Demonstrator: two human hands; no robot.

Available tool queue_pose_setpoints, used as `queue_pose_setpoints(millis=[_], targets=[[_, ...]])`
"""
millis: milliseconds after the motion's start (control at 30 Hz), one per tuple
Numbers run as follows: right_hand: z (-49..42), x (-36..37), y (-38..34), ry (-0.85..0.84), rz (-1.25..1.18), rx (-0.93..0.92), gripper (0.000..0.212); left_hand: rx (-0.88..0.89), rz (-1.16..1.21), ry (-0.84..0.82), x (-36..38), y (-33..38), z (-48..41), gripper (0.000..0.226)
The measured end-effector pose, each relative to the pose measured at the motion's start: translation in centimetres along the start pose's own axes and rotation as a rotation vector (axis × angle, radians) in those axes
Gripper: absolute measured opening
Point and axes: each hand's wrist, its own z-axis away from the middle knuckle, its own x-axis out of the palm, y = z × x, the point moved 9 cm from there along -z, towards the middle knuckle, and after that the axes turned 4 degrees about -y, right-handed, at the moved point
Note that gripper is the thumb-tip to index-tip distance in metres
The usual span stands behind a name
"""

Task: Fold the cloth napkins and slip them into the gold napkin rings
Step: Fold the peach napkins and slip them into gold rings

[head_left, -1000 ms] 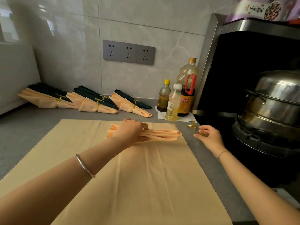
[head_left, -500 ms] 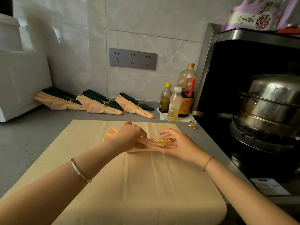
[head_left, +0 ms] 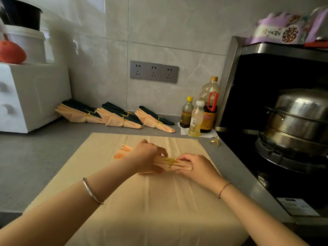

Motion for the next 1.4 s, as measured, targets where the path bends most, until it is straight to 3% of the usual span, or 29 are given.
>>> queue_pose_setpoints(millis=[167,400,533,667,833,967,1167,1400], targets=[[0.3,0.2,-0.7,0.042,-0.040,-0.017,0.030,0.035,0.026,0.015,0.6,2.2,-0.5,0.045],[0.6,-0.7,-0.8,0.096,-0.089,-0.006,0.007,0.007,-0.030,0.063,-0.2,1.9,-0.6,0.047],[0.3,-0.8,-0.4,0.087,-0.121,0.033,0.019,-0.022,-0.045,0.071,-0.3,0.7,-0.5,0.048],[0.1,-0.4,0.2,0.067,-0.172,0.093,0.005,-0.015,-0.084,0.078,-0.3,0.1,-0.3,0.049],[-0.9,0.1,-0.3,0.077,-0.153,0.093,0.006,-0.024,-0.078,0.055,-0.2,-1.3,-0.1,0.050],[-1.7,1.1,0.4,-0.011,-0.095,0.087,0.015,-0.026,-0.067,0.016,0.3,-4.2,0.9,0.058],[-2.8,3.6,-1.6,-0.118,-0.177,0.042,0.056,-0.039,-0.030,0.025,-0.1,-7.7,1.8,0.063],[-6.0,4.6,-4.0,-0.071,-0.125,0.003,0.046,-0.047,0.167,0.101,-0.1,-10.0,1.2,0.069]])
